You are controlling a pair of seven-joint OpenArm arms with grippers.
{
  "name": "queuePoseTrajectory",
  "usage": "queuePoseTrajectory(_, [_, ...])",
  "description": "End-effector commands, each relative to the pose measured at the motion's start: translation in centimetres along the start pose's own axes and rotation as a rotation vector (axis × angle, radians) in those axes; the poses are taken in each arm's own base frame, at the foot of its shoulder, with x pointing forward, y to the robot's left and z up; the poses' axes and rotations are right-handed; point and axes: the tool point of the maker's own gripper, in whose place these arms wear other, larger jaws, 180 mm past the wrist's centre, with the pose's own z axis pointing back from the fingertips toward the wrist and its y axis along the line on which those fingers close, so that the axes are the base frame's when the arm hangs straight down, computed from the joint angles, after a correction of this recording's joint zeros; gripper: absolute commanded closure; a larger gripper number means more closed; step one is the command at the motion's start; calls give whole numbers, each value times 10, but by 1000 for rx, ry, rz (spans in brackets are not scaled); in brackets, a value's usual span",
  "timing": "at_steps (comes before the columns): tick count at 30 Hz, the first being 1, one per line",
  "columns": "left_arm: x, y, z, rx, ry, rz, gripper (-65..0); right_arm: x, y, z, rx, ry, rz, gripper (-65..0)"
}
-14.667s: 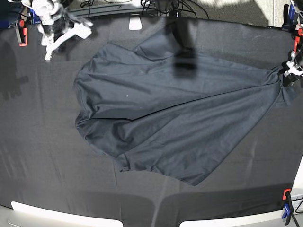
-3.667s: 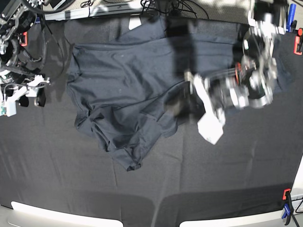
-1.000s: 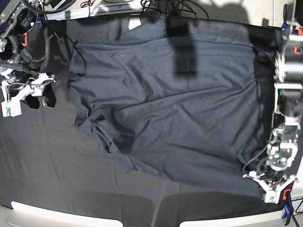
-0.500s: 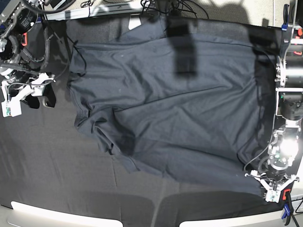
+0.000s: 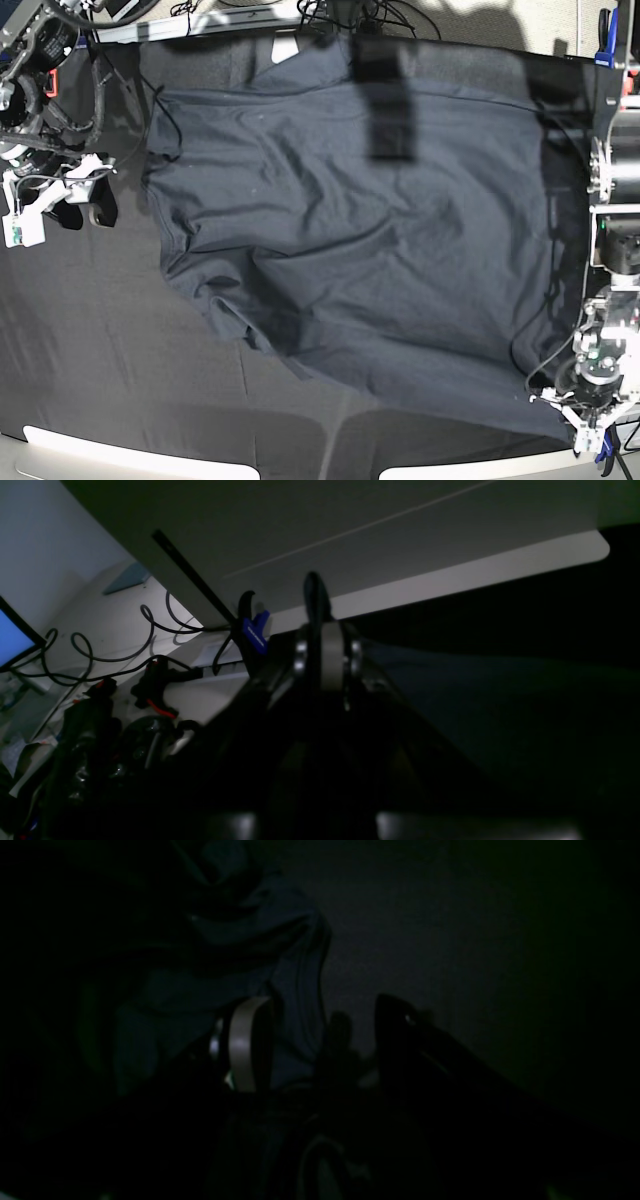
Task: Layout the t-shirt on the table in an organized manner, then fold the t-shirt properly
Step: 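Pull the shirt's side with the left gripper to flatten it, then move the right gripper to the shirt's hem and grasp it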
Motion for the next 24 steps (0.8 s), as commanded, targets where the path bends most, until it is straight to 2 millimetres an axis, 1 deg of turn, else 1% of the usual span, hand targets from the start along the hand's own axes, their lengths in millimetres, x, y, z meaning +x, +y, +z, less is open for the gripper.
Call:
queuePoseTrajectory(1, [32,22,-7,56,-78,-1,0,13,0,3,6,-40,37,-314])
queuePoseTrajectory(4, [33,22,-7,56,-83,-1,0,13,0,3,6,-40,37,-314])
queuePoseTrajectory(5, [33,22,-7,55,-83,0,-25,13,0,3,6,-40,37,-314])
queuePoseTrajectory(8, [34,22,-7,55,-85,0,-247,13,0,3,6,-40,37,-314])
queuePoseTrajectory(9, [35,22,-8,55,-86,0,-279,13,0,3,6,-40,37,-314])
queuePoseTrajectory(13, [38,23,-8,56,-98,0,-282,13,0,3,6,-40,37,-314])
queuePoseTrajectory(16, [36,24,-8,58,-90,-1,-282,14,0,3,6,-43,37,-314])
queuePoseTrajectory(18, [28,25,-8,62,-44,31,-281,15,0,3,5,-50,36,-314])
queuePoseTrajectory(20, [17,24,-8,59,20,127,-281,15,1,2,5,-48,26,-314])
queuePoseTrajectory(22, [8,11,-7,-4,84,172,-269,12,4,-3,19,-32,25,-314])
queuePoseTrajectory(24, [8,-8,-3,-90,106,166,-234,10,7,-14,37,-7,39,-314])
